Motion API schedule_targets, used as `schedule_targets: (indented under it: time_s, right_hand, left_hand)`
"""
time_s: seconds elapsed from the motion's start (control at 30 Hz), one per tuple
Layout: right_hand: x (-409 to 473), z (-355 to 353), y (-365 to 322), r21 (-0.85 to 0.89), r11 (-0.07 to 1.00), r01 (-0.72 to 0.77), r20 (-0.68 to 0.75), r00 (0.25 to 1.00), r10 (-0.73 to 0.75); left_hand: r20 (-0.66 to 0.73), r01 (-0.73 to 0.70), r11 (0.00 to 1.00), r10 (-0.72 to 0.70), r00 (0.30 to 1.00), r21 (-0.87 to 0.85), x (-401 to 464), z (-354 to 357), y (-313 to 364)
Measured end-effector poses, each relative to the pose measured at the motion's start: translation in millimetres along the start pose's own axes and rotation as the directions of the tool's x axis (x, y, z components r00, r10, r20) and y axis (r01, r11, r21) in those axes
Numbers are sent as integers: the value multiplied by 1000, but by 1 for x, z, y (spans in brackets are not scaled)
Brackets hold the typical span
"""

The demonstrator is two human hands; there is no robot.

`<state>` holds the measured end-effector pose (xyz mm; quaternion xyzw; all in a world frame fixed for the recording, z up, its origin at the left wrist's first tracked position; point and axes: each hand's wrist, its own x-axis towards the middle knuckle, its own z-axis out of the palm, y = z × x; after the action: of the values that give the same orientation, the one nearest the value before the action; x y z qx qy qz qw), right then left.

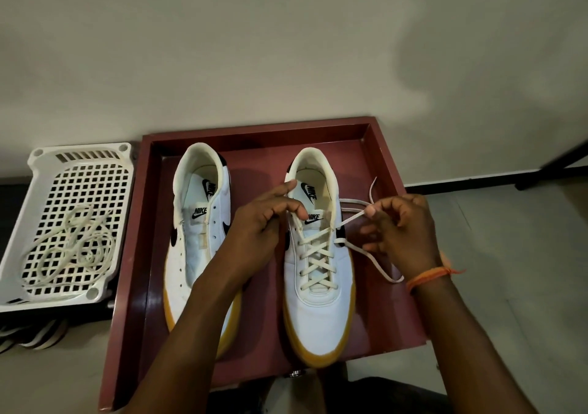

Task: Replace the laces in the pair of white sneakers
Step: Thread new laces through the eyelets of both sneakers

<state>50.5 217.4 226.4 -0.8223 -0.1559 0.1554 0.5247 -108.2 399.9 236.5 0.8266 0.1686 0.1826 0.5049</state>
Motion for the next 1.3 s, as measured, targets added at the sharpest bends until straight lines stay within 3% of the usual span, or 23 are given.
schedule_targets:
  time_s: [0.17,0.27,0.33,0.47,0.6,0.7,0.8,1.03,1.3]
  right_hand:
    - [-3,8,2,33,998,-55,163,985,49]
    - [-8,2,1,-152,988,11,395,917,50]
    - [-10,1,4,-253,966,53,466,882,74]
    - [-22,-9,-19,-264,963,58,414,908,59]
    - [-37,-37,-40,-285,958,4,261,963,74]
    - [-51,-60,-64,-231,973,23,186,982,21]
    - [-64,-81,-97,-206,976,77,203,979,-34]
    - [-96,-119,-161,-203,969,143,263,961,-87]
    - [-130,-161,-234,111,974,200,191,957,-218]
  left_hand:
    - [-7,17,1000,-17,1000,-12,-1,-1,-2]
    - [-15,-9,1000,10,1000,27,-2,1,-2]
    - [-78,-42,993,51,996,111,-4,8,2]
    - [-295,-78,927,195,936,366,-16,30,26]
    - [-178,-160,869,270,946,468,-38,52,56]
    - [-126,-137,881,215,968,453,-54,70,81]
    - [-101,-107,903,163,982,416,-60,80,110]
    - [-171,-89,930,158,972,356,-48,78,187]
    - [-258,-208,922,299,919,327,-45,39,262]
